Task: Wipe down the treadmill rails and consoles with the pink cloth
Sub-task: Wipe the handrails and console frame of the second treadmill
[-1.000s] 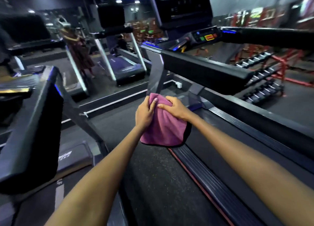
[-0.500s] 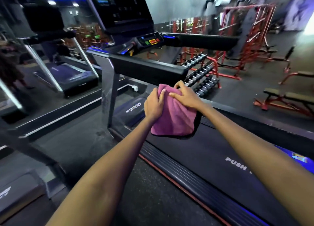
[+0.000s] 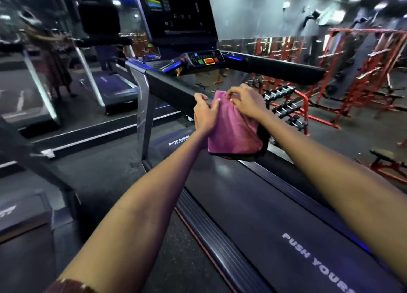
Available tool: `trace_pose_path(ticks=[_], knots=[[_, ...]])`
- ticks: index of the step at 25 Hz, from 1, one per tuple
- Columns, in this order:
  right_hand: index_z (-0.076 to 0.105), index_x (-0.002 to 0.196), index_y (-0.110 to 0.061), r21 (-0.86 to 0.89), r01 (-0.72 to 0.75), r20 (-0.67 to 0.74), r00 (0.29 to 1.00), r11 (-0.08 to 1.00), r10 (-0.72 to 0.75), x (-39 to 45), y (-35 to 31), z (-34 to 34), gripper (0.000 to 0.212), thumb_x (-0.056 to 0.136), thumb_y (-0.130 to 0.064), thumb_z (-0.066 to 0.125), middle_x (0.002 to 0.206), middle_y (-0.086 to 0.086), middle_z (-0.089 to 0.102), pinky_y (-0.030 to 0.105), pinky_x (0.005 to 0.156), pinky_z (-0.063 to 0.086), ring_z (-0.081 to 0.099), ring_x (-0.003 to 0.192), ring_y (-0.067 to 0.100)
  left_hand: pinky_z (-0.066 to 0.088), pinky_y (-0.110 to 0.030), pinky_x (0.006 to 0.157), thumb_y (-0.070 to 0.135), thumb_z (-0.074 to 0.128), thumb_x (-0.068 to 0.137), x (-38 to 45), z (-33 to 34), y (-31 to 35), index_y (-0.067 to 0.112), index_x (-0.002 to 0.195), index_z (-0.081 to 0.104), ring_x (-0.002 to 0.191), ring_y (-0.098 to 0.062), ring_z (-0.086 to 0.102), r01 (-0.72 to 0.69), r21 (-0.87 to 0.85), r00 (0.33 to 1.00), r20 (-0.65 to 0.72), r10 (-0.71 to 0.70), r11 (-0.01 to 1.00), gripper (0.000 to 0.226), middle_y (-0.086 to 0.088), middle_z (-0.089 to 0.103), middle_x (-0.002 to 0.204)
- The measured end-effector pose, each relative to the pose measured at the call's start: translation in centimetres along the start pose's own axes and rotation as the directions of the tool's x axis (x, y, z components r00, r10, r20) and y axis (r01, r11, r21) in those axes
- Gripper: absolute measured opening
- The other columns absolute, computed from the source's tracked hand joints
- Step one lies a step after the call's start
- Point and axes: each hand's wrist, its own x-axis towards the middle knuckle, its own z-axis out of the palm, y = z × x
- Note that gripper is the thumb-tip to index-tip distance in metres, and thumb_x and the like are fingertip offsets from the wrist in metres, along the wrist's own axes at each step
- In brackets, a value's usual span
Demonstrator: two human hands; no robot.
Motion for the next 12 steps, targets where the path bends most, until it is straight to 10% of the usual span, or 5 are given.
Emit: trace_pose_path(ticks=[8,12], knots=[[0.066,0.114,-0.025,-0.1,0.125,0.2,0.974,0.987,-0.103,5.3,-0.5,0.7,0.031,0.093,-0.024,0.044,0.125,0.008,0.052,0.041,0.099,0.034,0.049,0.118,0.03,0.04,-0.029,0.079,0.031,0.071,0.079,3.3,1.6,-0.3,0.012,0.093,0.038,0.085,-0.02,0.049,0.253,0.02,0.961,-0.123,-0.249,0.967,0.04,-0.006,0.051,0.094],[0.061,0.12,-0.028,-0.049,0.033,0.211,0.977,0.998,-0.022,4.2,-0.4,1.8,0.047,0.087,-0.058,0.045,0.126,0.009,0.051,0.052,0.103,0.028,0.046,0.122,0.032,0.044,-0.032,0.088,0.035,0.067,0.077,4.7,2.2,-2.6,0.017,0.094,0.055,0.095,-0.025,0.056,0.17,-0.01,0.982,-0.081,-0.17,0.985,0.028,-0.007,0.058,0.1]])
